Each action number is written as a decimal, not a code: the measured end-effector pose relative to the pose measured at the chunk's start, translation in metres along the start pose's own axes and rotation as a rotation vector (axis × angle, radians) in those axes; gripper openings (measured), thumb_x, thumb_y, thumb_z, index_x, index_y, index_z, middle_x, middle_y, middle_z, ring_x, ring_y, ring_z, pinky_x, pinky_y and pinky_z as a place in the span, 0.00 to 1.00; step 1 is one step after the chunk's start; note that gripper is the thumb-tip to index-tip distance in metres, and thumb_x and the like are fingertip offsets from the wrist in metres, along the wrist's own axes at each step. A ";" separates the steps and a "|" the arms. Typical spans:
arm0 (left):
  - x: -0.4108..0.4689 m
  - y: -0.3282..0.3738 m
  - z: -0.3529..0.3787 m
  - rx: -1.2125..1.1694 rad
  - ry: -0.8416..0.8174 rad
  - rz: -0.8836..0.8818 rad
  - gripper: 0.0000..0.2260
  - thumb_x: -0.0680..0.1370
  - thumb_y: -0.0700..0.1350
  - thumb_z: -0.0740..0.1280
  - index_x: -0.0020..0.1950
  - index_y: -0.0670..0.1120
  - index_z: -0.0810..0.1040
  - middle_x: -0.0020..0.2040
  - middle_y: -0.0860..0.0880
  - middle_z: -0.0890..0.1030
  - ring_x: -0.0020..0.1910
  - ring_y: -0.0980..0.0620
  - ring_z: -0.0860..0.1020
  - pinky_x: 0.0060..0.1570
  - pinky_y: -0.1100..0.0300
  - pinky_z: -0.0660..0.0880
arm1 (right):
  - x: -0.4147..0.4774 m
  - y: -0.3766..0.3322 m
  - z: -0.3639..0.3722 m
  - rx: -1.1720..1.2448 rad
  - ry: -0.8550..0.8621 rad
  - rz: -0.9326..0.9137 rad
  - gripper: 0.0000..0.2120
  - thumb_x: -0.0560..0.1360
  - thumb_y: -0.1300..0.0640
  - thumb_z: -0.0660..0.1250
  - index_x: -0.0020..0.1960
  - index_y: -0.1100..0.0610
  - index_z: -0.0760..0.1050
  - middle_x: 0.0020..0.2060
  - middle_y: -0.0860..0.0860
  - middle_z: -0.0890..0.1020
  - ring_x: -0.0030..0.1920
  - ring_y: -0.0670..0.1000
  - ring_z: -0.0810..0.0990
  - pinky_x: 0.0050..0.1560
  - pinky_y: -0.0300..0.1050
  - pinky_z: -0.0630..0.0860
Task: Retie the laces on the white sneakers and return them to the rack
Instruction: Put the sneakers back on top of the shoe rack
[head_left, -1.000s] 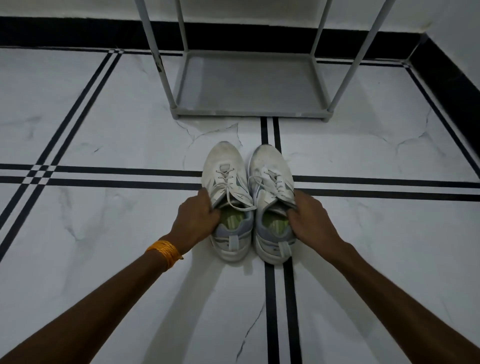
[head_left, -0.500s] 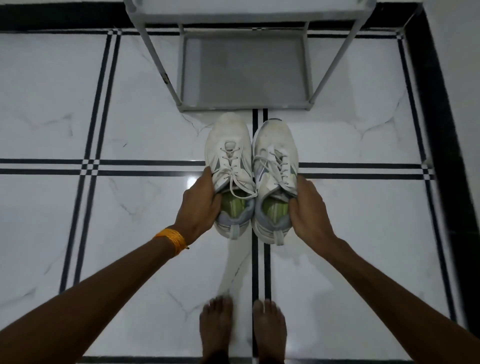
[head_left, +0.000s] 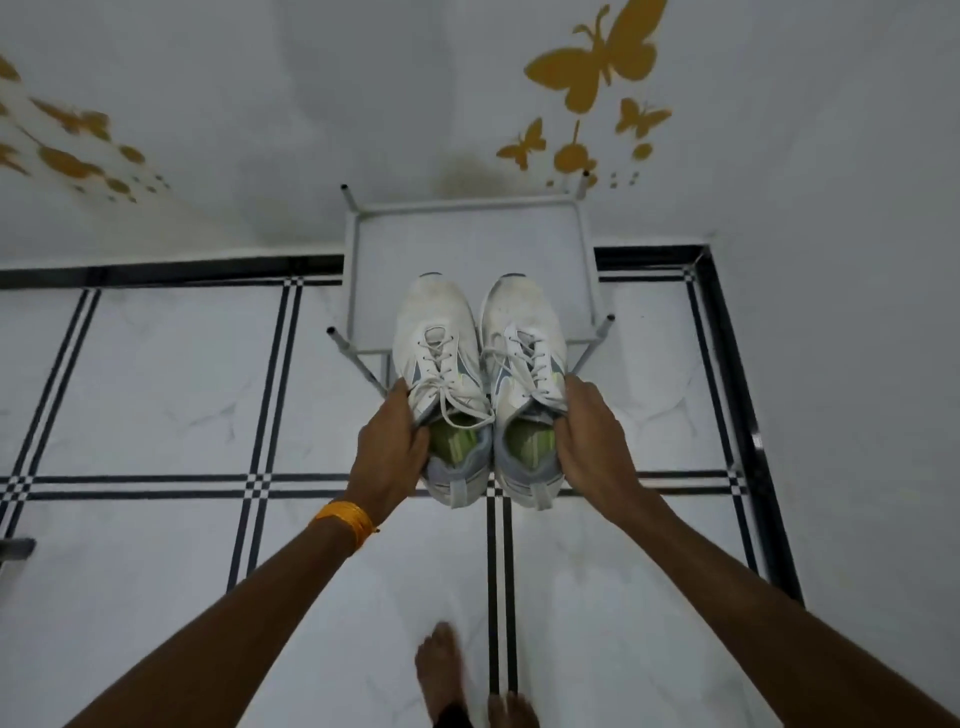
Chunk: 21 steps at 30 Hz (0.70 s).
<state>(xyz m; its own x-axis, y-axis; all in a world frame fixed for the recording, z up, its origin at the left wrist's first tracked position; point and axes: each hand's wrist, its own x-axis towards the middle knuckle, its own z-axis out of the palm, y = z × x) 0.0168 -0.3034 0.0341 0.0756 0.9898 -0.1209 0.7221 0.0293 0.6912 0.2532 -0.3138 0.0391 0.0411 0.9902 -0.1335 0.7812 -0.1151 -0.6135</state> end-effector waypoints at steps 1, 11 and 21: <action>0.018 0.005 -0.005 -0.007 0.013 -0.006 0.23 0.76 0.37 0.62 0.70 0.48 0.66 0.64 0.46 0.78 0.60 0.44 0.78 0.62 0.47 0.75 | 0.019 -0.005 -0.007 -0.002 0.009 -0.013 0.20 0.77 0.65 0.56 0.69 0.61 0.65 0.59 0.59 0.74 0.53 0.59 0.77 0.51 0.50 0.74; 0.209 -0.040 0.013 0.007 -0.039 -0.050 0.16 0.75 0.40 0.61 0.63 0.43 0.68 0.55 0.42 0.80 0.51 0.42 0.78 0.53 0.47 0.76 | 0.205 0.012 0.035 0.034 0.032 0.036 0.20 0.78 0.63 0.54 0.70 0.62 0.67 0.61 0.60 0.76 0.58 0.59 0.76 0.58 0.51 0.74; 0.322 -0.107 0.061 0.044 -0.132 -0.061 0.18 0.77 0.39 0.61 0.67 0.42 0.66 0.60 0.40 0.78 0.55 0.40 0.78 0.57 0.48 0.76 | 0.314 0.056 0.103 0.038 -0.015 0.072 0.17 0.79 0.64 0.57 0.68 0.63 0.68 0.59 0.61 0.76 0.57 0.60 0.77 0.57 0.48 0.72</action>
<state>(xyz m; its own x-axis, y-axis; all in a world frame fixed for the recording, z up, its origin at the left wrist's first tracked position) 0.0055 0.0036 -0.1224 0.1186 0.9593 -0.2564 0.7574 0.0796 0.6480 0.2460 -0.0172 -0.1178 0.0869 0.9780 -0.1898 0.7524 -0.1893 -0.6309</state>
